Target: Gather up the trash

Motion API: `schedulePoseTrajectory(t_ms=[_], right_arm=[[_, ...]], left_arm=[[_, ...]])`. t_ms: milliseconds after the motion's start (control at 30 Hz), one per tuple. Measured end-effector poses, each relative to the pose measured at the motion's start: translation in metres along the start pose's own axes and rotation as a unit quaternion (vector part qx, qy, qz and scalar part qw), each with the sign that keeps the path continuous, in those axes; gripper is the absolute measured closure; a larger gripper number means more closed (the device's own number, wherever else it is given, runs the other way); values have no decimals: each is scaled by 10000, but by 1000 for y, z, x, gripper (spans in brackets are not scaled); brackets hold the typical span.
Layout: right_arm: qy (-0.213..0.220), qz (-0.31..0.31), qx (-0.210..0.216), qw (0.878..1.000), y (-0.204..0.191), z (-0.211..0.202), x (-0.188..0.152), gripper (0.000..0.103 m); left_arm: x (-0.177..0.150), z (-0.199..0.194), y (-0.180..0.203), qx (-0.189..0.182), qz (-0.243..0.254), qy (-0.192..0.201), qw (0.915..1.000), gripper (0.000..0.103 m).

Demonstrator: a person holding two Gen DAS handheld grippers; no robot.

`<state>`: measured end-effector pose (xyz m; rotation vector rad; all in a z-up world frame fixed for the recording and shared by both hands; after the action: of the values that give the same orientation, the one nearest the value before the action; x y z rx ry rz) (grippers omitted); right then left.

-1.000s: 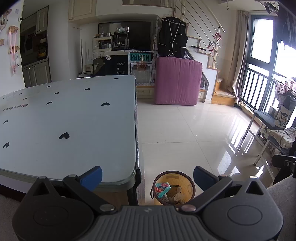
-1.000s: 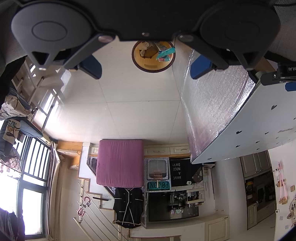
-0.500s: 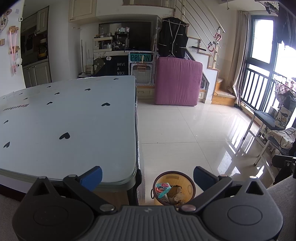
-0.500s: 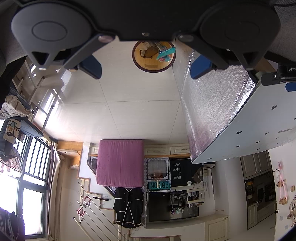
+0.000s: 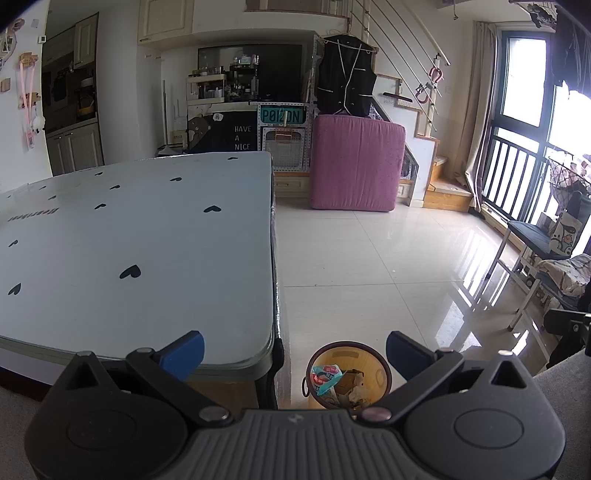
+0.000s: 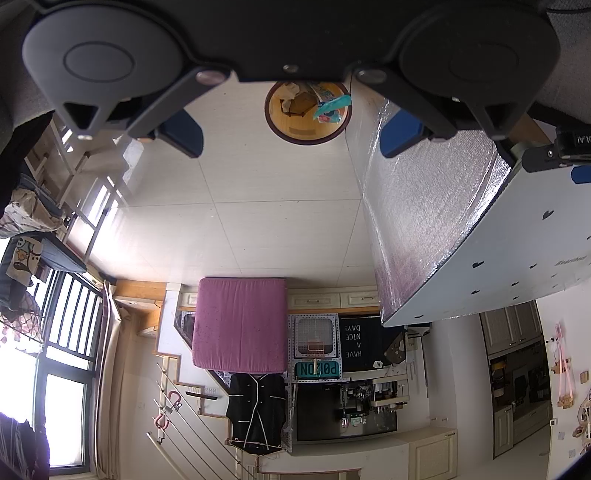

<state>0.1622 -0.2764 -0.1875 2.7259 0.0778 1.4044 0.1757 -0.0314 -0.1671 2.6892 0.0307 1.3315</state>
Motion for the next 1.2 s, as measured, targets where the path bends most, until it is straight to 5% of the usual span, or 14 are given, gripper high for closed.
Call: schedulePoseTrajectory(t_ms=[1200], right_arm=[[10,-18,7,10000,2,-1,0,0]], left_arm=[[7,0,-2,15,-3,36,10000,0]])
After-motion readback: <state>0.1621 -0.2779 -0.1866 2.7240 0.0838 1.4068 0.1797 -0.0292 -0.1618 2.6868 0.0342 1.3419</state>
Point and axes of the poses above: each gripper's, at about its wrist camera, not at the fingertips, and z roughly the way its jaws point, y to its right, x to its top, the point moved 7 cm from there along z, roughly the way its jaws point, and after that the axes turned 7 degrees about -z, right-handed, at the moved point
